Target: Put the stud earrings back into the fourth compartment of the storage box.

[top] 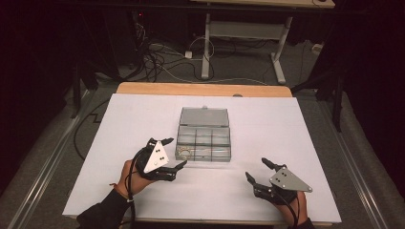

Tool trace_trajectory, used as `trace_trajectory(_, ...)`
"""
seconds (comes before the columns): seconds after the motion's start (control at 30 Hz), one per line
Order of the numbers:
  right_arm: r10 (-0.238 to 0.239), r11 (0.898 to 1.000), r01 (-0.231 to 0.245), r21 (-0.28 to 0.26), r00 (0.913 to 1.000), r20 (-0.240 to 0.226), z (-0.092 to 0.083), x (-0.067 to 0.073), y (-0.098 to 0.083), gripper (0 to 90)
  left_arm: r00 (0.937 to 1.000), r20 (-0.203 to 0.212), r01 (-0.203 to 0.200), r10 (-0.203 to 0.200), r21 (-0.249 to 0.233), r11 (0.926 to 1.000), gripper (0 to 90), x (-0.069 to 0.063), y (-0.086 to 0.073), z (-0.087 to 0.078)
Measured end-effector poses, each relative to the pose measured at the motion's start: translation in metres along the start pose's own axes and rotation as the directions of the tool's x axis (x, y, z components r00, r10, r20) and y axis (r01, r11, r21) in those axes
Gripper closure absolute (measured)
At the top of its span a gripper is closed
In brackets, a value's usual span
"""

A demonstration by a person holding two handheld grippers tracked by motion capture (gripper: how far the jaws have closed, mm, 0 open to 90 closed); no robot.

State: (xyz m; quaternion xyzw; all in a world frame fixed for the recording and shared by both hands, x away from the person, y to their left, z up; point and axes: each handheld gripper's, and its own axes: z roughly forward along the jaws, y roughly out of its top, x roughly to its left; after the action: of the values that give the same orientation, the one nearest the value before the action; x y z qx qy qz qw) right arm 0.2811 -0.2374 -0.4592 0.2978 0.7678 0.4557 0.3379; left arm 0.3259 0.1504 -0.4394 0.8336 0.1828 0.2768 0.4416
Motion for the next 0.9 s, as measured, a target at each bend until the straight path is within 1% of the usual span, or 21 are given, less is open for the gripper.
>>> trace_trajectory(0.07, 0.002, 1.0, -0.002, -0.002, 1.0, 0.002, 0.0, 0.0, 0.0, 28.6, 1.0, -0.008, -0.003, 0.003, 0.008, 1.0, 17.6, 0.0, -0.004, -0.002)
trace_trajectory(0.17, 0.006, 1.0, -0.006, -0.004, 1.0, 0.002, 0.0, 0.0, 0.0, 28.5, 0.9999, -0.005, 0.009, -0.009, 0.004, 1.0, 17.6, 0.0, -0.007, -0.005)
trace_trajectory(0.23, 0.004, 1.0, -0.004, -0.003, 1.0, 0.003, 0.0, 0.0, 0.0, 28.4, 0.9998, -0.017, 0.002, -0.003, -0.005, 1.0, 17.8, -0.001, -0.009, -0.008)
trace_trajectory(0.37, 0.002, 1.0, -0.002, -0.005, 1.0, 0.0, 0.0, 0.0, 0.0, 28.4, 0.9996, -0.026, -0.005, 0.004, -0.008, 1.0, 18.6, -0.004, -0.012, -0.012)
trace_trajectory(0.47, 0.004, 1.0, -0.004, -0.012, 1.0, -0.004, 0.0, -0.001, 0.0, 28.0, 0.9997, -0.023, 0.0, 0.0, 0.004, 1.0, 18.6, -0.005, -0.016, -0.013)
trace_trajectory(0.53, -0.001, 1.0, 0.001, -0.017, 1.0, -0.007, -0.001, -0.001, -0.001, 27.7, 0.9995, -0.03, -0.011, 0.012, 0.019, 0.9998, 18.6, -0.005, -0.018, -0.014)
trace_trajectory(0.63, -0.015, 1.0, 0.015, -0.011, 0.9999, -0.005, 0.001, -0.001, -0.002, 27.1, 0.9993, -0.036, -0.009, 0.01, 0.025, 0.9996, 18.7, -0.004, -0.023, -0.015)
trace_trajectory(0.9, -0.007, 1.0, 0.007, -0.009, 1.0, 0.0, 0.001, -0.003, -0.003, 26.5, 0.9991, -0.041, -0.004, 0.006, 0.053, 0.9986, 18.8, -0.005, -0.034, -0.016)
